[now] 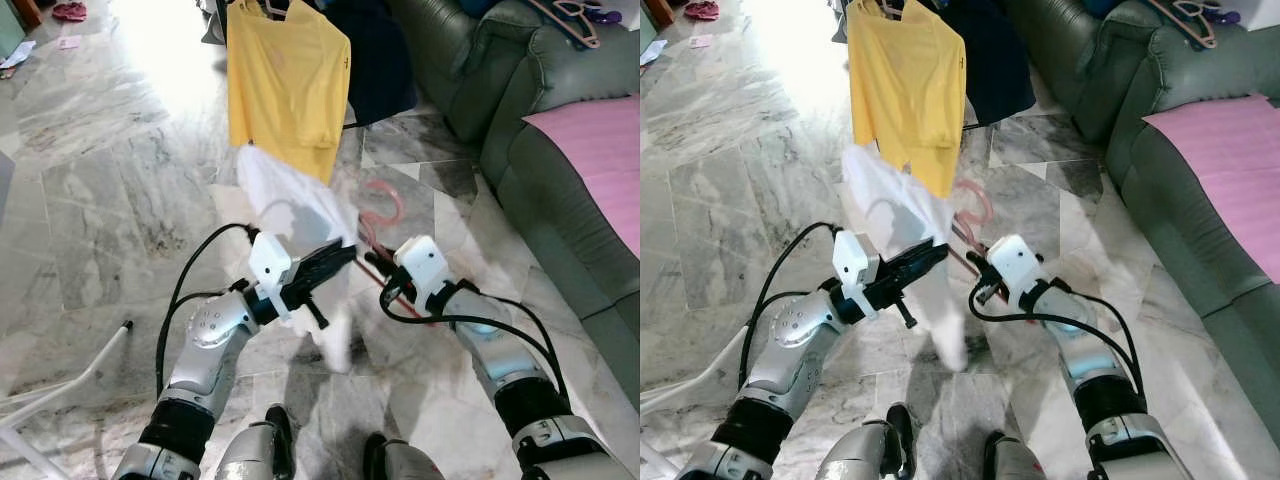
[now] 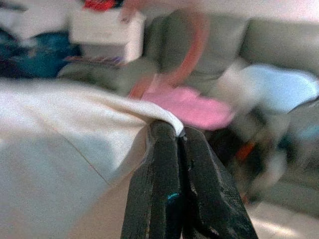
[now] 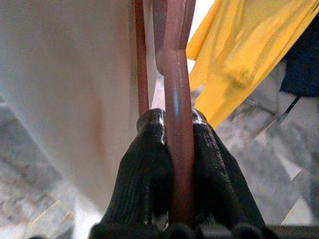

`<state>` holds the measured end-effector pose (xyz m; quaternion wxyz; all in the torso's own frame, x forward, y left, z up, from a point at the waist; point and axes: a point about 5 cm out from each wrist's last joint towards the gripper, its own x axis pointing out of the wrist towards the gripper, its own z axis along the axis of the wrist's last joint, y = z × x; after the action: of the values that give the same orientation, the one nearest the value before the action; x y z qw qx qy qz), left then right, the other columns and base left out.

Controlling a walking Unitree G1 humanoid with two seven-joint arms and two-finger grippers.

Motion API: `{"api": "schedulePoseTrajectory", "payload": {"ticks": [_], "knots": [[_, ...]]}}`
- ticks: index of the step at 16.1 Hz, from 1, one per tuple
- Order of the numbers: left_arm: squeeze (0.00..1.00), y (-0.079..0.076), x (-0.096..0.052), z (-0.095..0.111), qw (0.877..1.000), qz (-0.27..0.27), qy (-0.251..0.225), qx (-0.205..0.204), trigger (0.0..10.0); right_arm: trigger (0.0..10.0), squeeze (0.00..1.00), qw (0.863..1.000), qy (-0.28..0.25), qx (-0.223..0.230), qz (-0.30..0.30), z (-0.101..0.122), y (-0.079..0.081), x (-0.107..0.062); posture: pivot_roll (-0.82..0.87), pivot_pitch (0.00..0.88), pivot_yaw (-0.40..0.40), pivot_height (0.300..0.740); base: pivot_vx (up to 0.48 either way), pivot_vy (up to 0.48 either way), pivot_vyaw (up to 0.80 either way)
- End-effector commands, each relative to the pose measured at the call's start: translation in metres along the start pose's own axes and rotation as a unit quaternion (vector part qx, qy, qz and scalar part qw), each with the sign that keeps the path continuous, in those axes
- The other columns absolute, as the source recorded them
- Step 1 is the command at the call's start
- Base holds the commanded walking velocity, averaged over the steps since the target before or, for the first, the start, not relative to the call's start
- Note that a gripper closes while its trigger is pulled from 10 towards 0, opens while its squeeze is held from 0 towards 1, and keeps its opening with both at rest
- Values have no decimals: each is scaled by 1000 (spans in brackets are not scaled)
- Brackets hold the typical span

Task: Hang hanger

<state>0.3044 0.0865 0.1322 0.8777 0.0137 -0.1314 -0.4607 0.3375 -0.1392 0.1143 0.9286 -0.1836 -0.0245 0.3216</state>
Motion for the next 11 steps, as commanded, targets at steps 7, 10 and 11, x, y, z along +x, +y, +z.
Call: {"api": "schedulePoseTrajectory", "payload": {"ticks": [7, 10, 11], "knots": [[0, 36, -29, -32, 980, 163, 98, 62, 0, 0, 0, 998, -59, -28, -15, 26, -10, -11, -136, 202, 48, 740, 0, 0, 0], [0, 44, -35, -41, 969, 211, 121, 52, 0, 0, 0, 997, -68, -31, -23, 33, -11, -13, -142, 199, 56, 740, 0, 0, 0], [0, 45, -35, -41, 968, 213, 121, 54, 0, 0, 0, 997, -68, -31, -23, 33, -11, -13, -143, 199, 58, 740, 0, 0, 0]]}}
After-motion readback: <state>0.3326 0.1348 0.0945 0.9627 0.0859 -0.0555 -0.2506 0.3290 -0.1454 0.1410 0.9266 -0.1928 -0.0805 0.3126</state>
